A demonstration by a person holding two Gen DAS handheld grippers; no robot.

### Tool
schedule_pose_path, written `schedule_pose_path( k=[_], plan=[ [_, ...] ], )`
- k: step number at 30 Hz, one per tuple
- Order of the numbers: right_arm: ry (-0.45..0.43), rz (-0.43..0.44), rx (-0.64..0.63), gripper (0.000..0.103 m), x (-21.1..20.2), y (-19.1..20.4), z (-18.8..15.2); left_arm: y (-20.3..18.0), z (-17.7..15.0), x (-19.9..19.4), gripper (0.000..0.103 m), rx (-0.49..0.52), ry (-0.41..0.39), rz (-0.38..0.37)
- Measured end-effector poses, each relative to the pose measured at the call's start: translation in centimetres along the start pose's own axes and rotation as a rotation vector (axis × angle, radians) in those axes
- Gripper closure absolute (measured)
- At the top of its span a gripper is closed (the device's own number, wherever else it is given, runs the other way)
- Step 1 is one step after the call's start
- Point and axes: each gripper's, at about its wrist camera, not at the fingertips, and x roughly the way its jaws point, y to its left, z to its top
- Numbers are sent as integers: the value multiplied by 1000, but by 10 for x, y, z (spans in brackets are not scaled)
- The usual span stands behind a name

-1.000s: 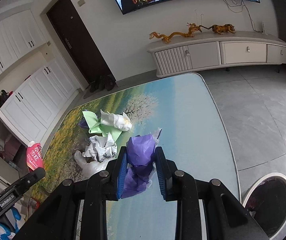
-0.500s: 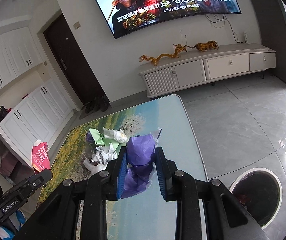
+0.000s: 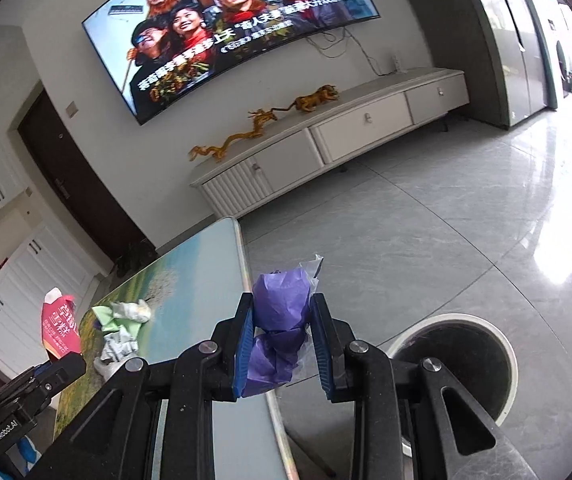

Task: Collect trash
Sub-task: 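Carry both held items over the white trash bin, then open both tools to drop the items into the bin, then move both tools back over the trash on the table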

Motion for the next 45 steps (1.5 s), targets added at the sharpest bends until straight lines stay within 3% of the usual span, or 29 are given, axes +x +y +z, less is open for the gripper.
schedule_pose_path(
  k=[8,15,22,24,26,28,35,45],
  plan=[
    [39,-155,125,77,16,-89,-10,-77,7,86,79,117,152,-106],
    [93,-222,232,76,33,-145,-30,-133,-4,153,78,206,274,-186],
    [144,-260,304,74,45,-183,-46,-153,-10,200,76,197,380,-236],
    [148,-266,324,67,47,-190,-49,-157,-10,210,74,182,408,-256],
    [149,-276,339,60,47,-194,-50,-161,-10,218,63,165,436,-286],
    [150,-281,347,60,48,-195,-50,-164,-9,221,55,160,439,-292],
    [118,-284,352,59,34,-197,-43,-151,3,204,55,137,391,-271],
    [64,-234,268,59,14,-149,-21,-95,24,131,55,78,213,-151]
  ],
)
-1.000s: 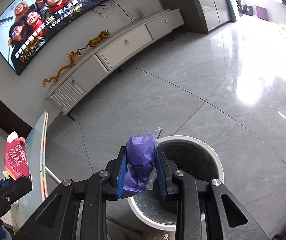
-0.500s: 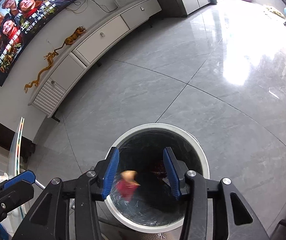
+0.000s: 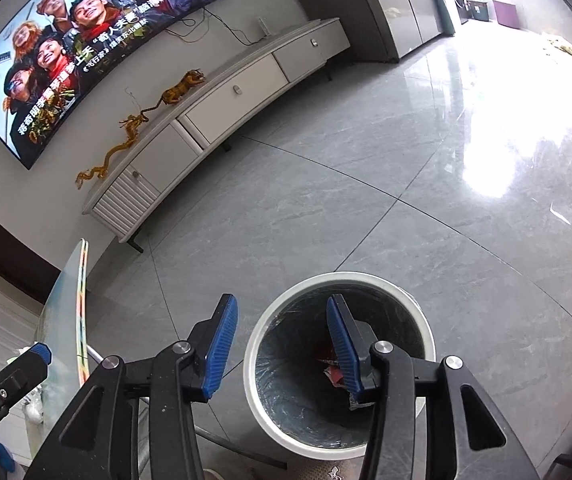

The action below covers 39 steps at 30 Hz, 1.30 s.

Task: Collect trash
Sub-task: 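Move both tools back over the trash on the table, then grasp the clear plastic with red bits with the left tool while the right tool grasps the printed white bag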

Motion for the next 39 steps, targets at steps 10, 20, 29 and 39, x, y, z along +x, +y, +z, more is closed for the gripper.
schedule_pose_path(
  k=[10,20,29,39],
  plan=[
    [-47,44,-109,59,-35,65,-7,61,-28,-84,55,-119,-120,52],
    [-69,98,-261,57,-62,141,-23,113,-71,-155,55,-248,-215,94],
    [-69,145,-396,57,-81,207,-44,159,-106,-200,55,-356,-277,159],
    [-16,331,-527,53,-80,293,-59,260,-137,-232,55,-579,-316,315]
  ],
)
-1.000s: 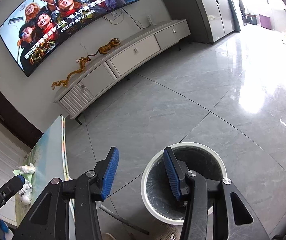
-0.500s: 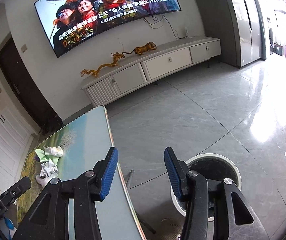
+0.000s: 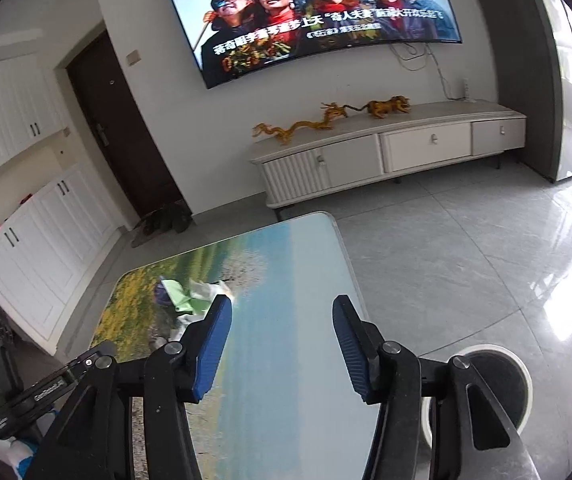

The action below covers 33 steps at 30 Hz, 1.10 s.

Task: Collect trash
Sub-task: 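Grasp the clear plastic with red bits with the left tool while the right tool grasps the printed white bag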

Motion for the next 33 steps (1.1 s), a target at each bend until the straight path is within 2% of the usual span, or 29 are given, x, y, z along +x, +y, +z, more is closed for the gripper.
schedule_pose_path(
  k=[5,9,11,19,27,28,32,33],
  plan=[
    [82,95,-68,53,44,37,-5,51,10,24,55,-123,30,86],
    [162,155,-123,53,84,62,-17,65,12,49,55,-169,61,118],
    [200,178,-152,48,106,74,-23,68,13,62,55,-186,72,117],
    [304,242,-193,40,176,95,-40,77,23,104,55,-220,104,159],
    [368,248,-174,40,224,98,-46,79,20,133,58,-187,138,170],
    [380,252,-175,41,228,97,-49,78,20,134,62,-182,136,173],
    [390,290,-147,66,232,91,-52,79,19,137,89,-193,141,151],
    [382,288,-146,67,230,89,-51,78,19,136,91,-189,135,148]
  ],
)
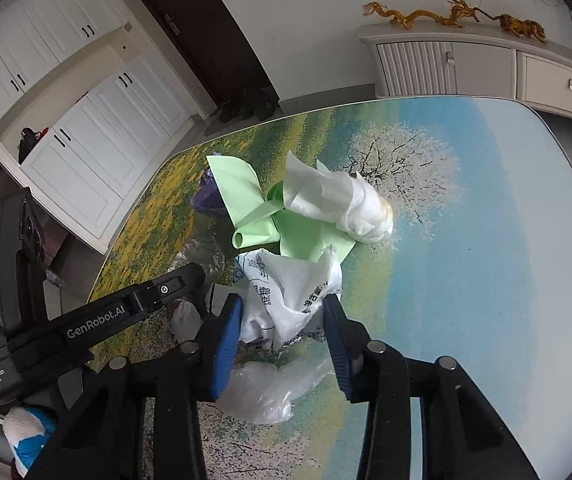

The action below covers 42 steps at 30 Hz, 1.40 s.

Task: Collect trash
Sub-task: 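Grasp the clear plastic with red bits with the left tool while the right tool grasps the printed white bag, then carry both held bags over the white trash bin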

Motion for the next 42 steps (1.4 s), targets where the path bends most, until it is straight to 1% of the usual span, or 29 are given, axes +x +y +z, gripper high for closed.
schedule_pose_path(
  k=[2,4,11,15,19,24,32,37,42],
  plan=[
    [-24,7,1,72,-8,-2,-1,-1,-1,-6,93,-3,-21,-14],
    [-46,12,1,73,-18,-2,-2,-2,-2,-16,94,0,-49,-17],
    [-153,-4,8,74,-69,2,-10,-12,-5,-59,94,12,-141,-21],
    [-215,-25,34,74,-105,0,-18,-19,-9,-85,94,18,-179,-53],
    [-274,-56,66,74,-140,-4,-28,-30,-18,-105,94,36,-199,-103],
    [-337,-100,114,74,-179,-11,-44,-49,-31,-123,94,68,-202,-171],
    [-422,-171,191,74,-231,-34,-68,-87,-52,-142,94,137,-195,-251],
    [-463,-217,268,74,-256,-62,-83,-121,-67,-143,94,206,-162,-300],
    [-488,-279,346,74,-277,-99,-102,-164,-88,-132,94,295,-107,-332]
  ],
)
